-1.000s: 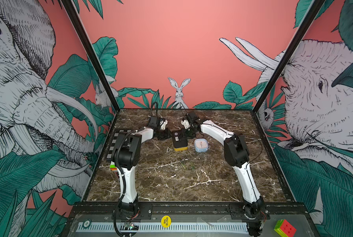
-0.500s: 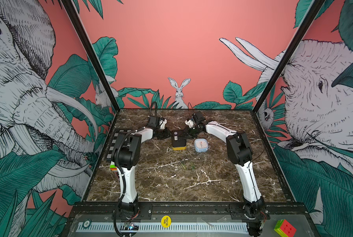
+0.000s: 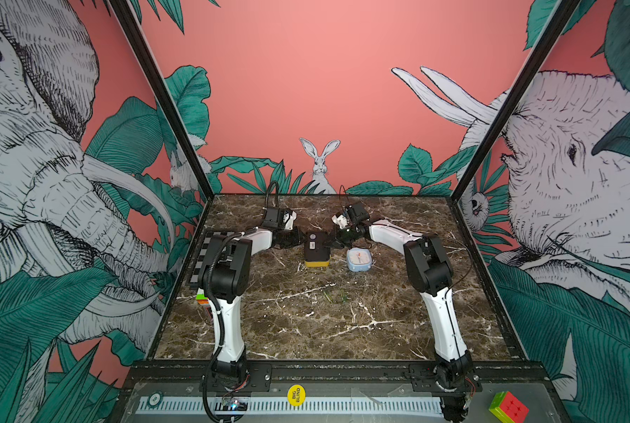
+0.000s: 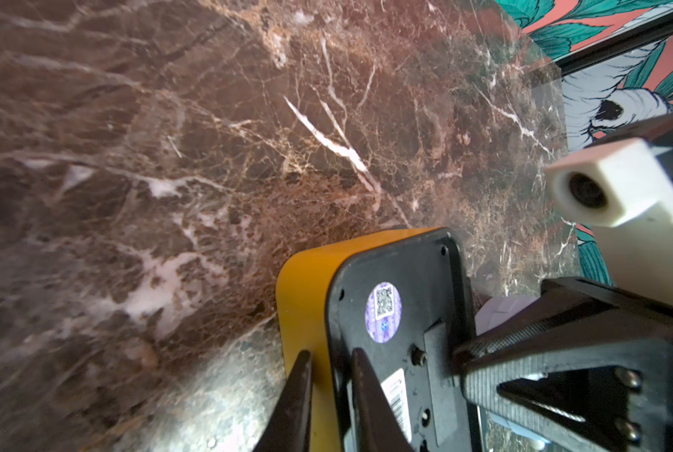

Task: Insert the battery into the alarm
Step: Remove the cover from the alarm.

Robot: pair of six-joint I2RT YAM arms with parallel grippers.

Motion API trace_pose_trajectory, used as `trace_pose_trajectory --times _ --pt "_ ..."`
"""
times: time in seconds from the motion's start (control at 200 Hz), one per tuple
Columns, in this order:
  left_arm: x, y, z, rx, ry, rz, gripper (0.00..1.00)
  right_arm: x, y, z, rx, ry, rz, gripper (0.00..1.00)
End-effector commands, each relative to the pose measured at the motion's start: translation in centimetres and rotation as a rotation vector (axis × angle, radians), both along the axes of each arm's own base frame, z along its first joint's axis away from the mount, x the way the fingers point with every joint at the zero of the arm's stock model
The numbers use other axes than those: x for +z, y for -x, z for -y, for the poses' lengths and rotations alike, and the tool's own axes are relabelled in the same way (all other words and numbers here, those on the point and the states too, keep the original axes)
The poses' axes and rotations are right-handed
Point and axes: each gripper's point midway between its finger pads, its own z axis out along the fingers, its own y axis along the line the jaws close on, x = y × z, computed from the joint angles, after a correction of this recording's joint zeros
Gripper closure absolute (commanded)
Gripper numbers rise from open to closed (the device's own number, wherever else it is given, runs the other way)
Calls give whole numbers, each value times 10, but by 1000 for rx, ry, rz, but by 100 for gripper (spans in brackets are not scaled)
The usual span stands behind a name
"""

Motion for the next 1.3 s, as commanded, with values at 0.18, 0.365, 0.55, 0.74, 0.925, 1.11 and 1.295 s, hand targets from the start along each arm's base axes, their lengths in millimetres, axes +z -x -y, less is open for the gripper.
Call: trace_pose_trajectory --times 0.18,0.365,0.55,0.74,0.925,1.11,1.295 --pt "-60 52 1 -30 -72 -228 81 11 6 -29 64 -97 81 99" --pt "-62 54 0 -24 -76 -231 81 20 4 -31 59 -124 96 100" --pt "-62 54 -1 -17 -79 -231 81 24 4 -29 54 -119 100 100" --pt "-62 55 -3 -10 -84 -230 81 30 3 -19 35 -93 114 100" --pt "-64 56 -4 -6 -87 -233 81 36 0 -11 14 -92 132 100" --pt "-63 56 -4 -2 -87 -231 82 47 -4 -11 2 -129 152 100" --pt "-63 56 -5 4 -86 -229 82 45 -2 -4 6 -84 153 100"
